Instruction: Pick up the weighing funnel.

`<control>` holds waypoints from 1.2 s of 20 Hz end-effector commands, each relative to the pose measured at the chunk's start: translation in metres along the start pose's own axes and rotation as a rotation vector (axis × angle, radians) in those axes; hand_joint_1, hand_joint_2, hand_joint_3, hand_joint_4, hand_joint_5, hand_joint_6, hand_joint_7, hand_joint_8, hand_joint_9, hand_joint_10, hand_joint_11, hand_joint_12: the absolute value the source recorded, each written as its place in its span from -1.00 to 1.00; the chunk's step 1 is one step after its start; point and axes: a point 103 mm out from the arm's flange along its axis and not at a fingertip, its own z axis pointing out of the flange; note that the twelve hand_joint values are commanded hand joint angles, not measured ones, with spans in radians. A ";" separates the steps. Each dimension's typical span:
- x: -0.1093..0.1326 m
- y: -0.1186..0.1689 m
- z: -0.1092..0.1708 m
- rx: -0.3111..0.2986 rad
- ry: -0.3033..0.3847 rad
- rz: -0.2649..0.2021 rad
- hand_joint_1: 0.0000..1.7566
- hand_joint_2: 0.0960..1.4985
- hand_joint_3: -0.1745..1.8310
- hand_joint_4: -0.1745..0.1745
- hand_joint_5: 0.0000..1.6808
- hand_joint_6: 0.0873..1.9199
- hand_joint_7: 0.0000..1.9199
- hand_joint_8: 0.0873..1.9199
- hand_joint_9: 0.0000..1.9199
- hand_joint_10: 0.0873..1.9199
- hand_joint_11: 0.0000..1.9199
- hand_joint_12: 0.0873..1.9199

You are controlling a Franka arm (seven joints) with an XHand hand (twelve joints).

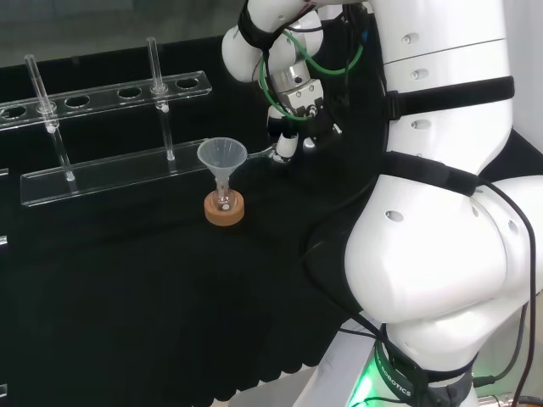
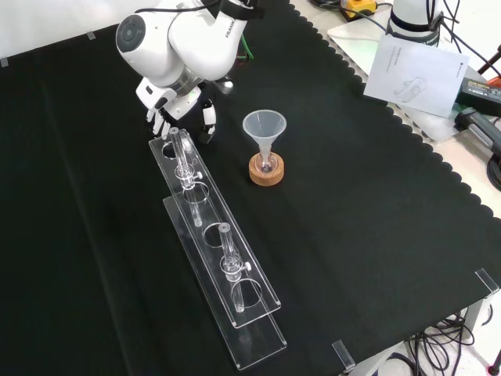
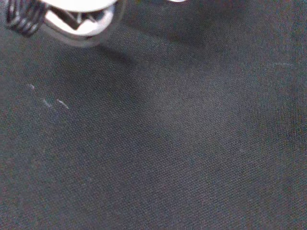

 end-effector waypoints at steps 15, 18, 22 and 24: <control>-0.011 0.003 0.005 -0.036 -0.002 0.014 0.07 -0.26 -0.23 0.44 0.06 -0.38 -0.38 -0.40 -0.11 -0.58 -0.41 0.30; -0.016 0.002 0.006 -0.039 0.007 0.007 0.07 -0.26 -0.22 0.42 0.06 -0.38 -0.38 -0.40 -0.11 -0.58 -0.41 0.30; -0.012 0.003 0.006 -0.037 0.000 0.008 0.07 -0.27 -0.22 0.36 0.04 -0.39 -0.38 -0.41 -0.11 -0.59 -0.41 0.29; -0.006 0.005 0.007 -0.033 -0.004 0.010 0.07 -0.27 -0.22 0.33 0.03 -0.39 -0.38 -0.41 -0.11 -0.59 -0.41 0.29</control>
